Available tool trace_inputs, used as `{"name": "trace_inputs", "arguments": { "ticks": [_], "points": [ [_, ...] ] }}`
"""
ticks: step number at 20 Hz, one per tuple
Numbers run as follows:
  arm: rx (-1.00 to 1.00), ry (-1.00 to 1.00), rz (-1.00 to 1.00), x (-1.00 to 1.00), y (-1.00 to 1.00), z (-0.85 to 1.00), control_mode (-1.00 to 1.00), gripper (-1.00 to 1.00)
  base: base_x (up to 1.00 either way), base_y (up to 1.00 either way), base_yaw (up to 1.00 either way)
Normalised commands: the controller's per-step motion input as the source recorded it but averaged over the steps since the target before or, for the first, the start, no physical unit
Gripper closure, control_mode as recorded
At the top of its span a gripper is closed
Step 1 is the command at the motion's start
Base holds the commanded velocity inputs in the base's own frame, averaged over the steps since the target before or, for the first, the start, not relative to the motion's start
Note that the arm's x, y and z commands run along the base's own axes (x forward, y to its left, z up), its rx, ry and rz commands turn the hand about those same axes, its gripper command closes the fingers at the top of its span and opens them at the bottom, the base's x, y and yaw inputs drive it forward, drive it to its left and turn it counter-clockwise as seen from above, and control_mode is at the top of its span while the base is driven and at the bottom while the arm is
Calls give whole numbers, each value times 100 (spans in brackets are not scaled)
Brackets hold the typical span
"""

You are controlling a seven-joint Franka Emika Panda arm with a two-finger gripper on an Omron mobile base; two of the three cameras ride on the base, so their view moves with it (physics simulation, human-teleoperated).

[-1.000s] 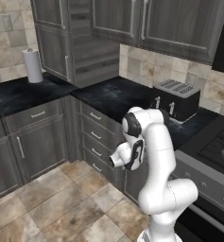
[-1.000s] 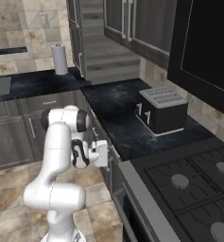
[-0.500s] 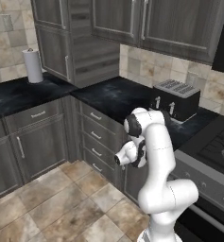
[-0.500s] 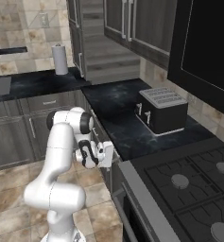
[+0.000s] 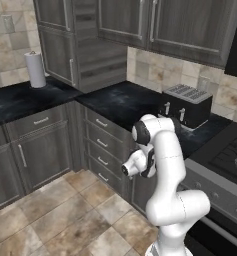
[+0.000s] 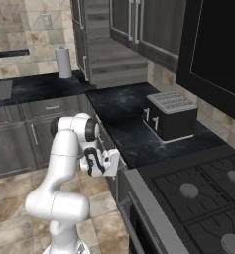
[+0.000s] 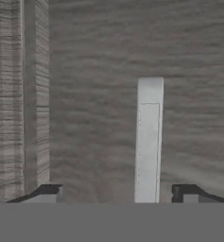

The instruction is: Take a straw from the drawer in front and place it inside the glass cup on the dining counter.

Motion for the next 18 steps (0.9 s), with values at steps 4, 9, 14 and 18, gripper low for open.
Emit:
{"name": "trace_inputs", "arguments": {
  "ticks": [4, 9, 14, 18],
  "points": [
    [6, 2, 4, 8, -10, -3, -100, 100, 0, 0, 0],
    [12, 3, 0, 0, -9, -3, -100, 100, 0, 0, 0],
    [29, 6, 4, -21, 23, -7, -100, 100, 0, 0, 0],
    [14, 1, 11, -34, 89, -22, -100, 100, 0, 0, 0]
  ]
}}
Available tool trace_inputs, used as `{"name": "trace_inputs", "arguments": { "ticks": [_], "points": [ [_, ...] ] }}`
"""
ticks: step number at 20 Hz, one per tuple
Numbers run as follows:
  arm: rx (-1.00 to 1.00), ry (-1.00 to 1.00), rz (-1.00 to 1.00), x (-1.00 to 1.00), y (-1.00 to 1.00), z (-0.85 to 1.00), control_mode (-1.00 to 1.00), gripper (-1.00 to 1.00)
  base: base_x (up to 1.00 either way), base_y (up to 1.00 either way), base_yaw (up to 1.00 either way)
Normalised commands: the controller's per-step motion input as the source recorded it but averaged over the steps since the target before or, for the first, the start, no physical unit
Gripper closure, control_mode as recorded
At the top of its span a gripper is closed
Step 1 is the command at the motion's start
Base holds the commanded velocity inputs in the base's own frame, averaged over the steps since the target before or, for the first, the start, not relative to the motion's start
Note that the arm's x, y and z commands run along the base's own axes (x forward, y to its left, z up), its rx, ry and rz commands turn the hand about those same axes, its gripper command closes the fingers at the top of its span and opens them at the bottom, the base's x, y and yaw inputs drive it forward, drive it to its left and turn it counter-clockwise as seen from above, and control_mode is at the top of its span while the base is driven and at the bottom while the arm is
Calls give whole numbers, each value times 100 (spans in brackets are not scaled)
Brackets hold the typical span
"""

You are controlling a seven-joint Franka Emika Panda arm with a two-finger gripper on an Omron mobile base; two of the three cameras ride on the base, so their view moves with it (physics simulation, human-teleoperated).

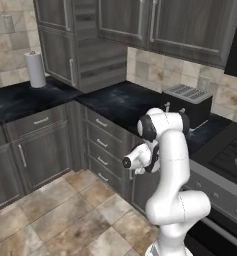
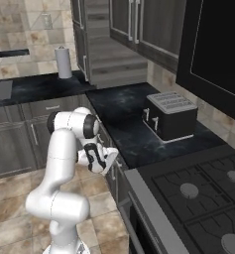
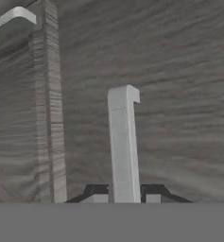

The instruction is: Take a straw from the drawer in front and place it inside the glass cup on the dining counter.

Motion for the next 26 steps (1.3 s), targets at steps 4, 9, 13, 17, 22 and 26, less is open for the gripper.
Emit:
{"name": "trace_inputs", "arguments": {
  "ticks": [4, 9, 13, 17, 22, 26],
  "points": [
    [8, 0, 12, -37, 100, -27, -100, 100, 0, 0, 0],
    [2, 3, 14, -34, 100, -41, -100, 100, 0, 0, 0],
    [1, 6, 13, -20, 100, -24, -100, 100, 0, 0, 0],
    [3, 9, 8, -4, 100, 0, -100, 100, 0, 0, 0],
    [2, 13, 5, 0, 100, 0, -100, 100, 0, 0, 0],
    [0, 17, 4, 0, 100, 0, -100, 100, 0, 0, 0]
  ]
}}
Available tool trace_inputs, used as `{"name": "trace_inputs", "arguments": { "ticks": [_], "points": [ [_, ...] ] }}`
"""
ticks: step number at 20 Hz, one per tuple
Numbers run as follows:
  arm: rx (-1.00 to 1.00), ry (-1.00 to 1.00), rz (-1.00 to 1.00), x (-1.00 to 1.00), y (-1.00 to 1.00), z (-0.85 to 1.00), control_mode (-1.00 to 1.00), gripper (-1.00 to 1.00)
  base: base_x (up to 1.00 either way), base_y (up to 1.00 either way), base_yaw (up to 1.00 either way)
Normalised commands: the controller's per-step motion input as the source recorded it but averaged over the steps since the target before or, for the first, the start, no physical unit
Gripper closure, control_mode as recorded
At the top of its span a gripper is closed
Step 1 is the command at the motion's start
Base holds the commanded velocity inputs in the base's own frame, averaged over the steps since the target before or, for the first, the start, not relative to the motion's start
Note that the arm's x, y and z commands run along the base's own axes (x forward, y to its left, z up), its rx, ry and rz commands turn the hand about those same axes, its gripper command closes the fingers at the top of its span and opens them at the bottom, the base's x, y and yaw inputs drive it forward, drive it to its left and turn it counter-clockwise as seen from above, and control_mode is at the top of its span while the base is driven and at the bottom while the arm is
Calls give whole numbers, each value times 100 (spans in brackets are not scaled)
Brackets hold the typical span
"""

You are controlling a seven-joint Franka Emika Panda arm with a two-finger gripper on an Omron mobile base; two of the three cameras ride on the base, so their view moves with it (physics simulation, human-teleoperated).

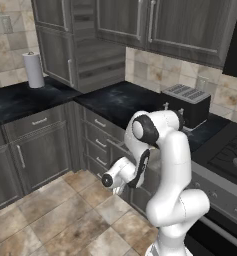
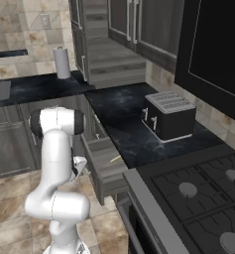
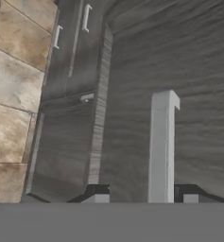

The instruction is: Take a straw from the drawer in front and place it inside the glass cup on the dining counter.

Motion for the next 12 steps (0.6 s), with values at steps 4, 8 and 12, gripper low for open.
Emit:
{"name": "trace_inputs", "arguments": {
  "ticks": [4, 8, 12],
  "points": [
    [0, 19, 4, 0, 100, 0, -100, 100, 0, 0, 0],
    [0, 18, 4, 0, 100, -1, -100, 100, 0, 0, 0],
    [0, 17, 4, 0, 100, -7, -100, 100, 0, 0, 0]
  ]
}}
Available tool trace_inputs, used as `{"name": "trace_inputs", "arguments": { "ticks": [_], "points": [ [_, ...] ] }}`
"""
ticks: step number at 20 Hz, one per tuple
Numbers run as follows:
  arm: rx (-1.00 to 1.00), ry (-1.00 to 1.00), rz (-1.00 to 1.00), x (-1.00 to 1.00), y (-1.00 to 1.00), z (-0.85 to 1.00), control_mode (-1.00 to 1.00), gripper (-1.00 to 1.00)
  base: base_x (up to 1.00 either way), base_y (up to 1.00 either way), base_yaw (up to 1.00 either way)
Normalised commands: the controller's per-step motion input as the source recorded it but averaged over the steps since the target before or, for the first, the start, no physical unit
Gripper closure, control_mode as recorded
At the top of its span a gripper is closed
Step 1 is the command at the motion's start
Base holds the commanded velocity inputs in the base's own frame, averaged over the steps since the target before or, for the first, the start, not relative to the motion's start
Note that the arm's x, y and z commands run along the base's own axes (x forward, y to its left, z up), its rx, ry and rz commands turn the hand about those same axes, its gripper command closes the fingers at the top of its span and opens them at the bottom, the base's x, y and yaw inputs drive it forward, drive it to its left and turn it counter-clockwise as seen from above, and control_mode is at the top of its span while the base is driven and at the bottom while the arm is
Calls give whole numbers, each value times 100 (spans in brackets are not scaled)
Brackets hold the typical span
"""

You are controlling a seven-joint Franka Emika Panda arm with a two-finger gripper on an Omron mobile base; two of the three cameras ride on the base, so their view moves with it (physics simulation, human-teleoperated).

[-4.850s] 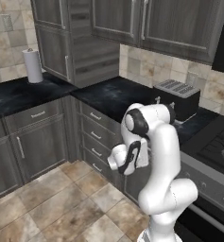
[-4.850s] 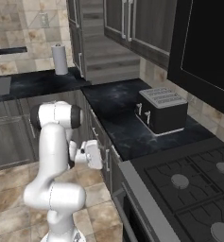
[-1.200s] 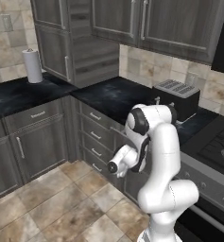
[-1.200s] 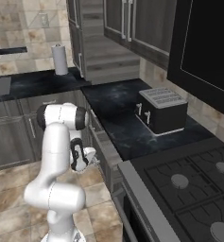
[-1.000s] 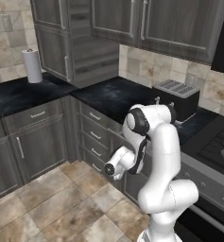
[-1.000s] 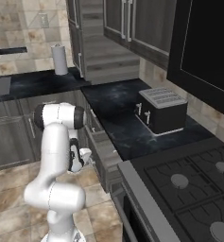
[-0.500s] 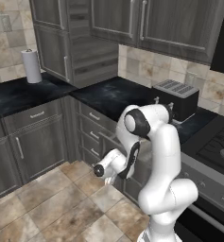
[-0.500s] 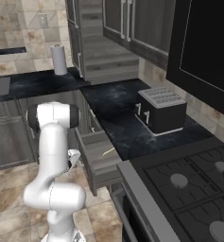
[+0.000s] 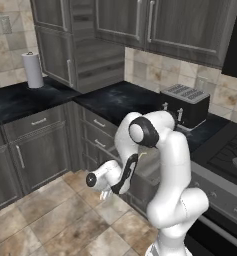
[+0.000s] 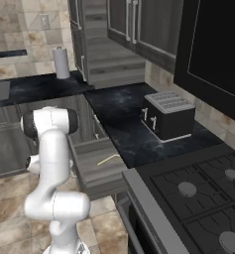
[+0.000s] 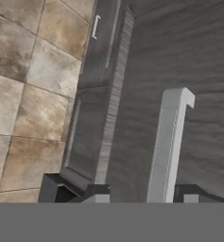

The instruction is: Take a straw from the drawer in front and place it inside the glass cup on the dining counter.

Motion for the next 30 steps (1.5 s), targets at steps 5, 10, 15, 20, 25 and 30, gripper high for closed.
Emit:
{"name": "trace_inputs", "arguments": {
  "ticks": [5, 10, 15, 20, 25, 30],
  "points": [
    [0, 16, 5, 0, 100, -6, -100, 100, 0, 0, 0],
    [0, 16, 7, 0, 100, -2, -100, 100, 0, 0, 0],
    [0, 16, 7, 0, 100, -1, -100, 100, 0, 0, 0],
    [6, 13, 2, 0, 98, -4, -100, -100, 0, 0, 0],
    [24, 3, 0, -3, 48, 45, -100, -100, 0, 0, 0],
    [34, 0, 0, -58, 5, 100, -100, -100, 0, 0, 0]
  ]
}}
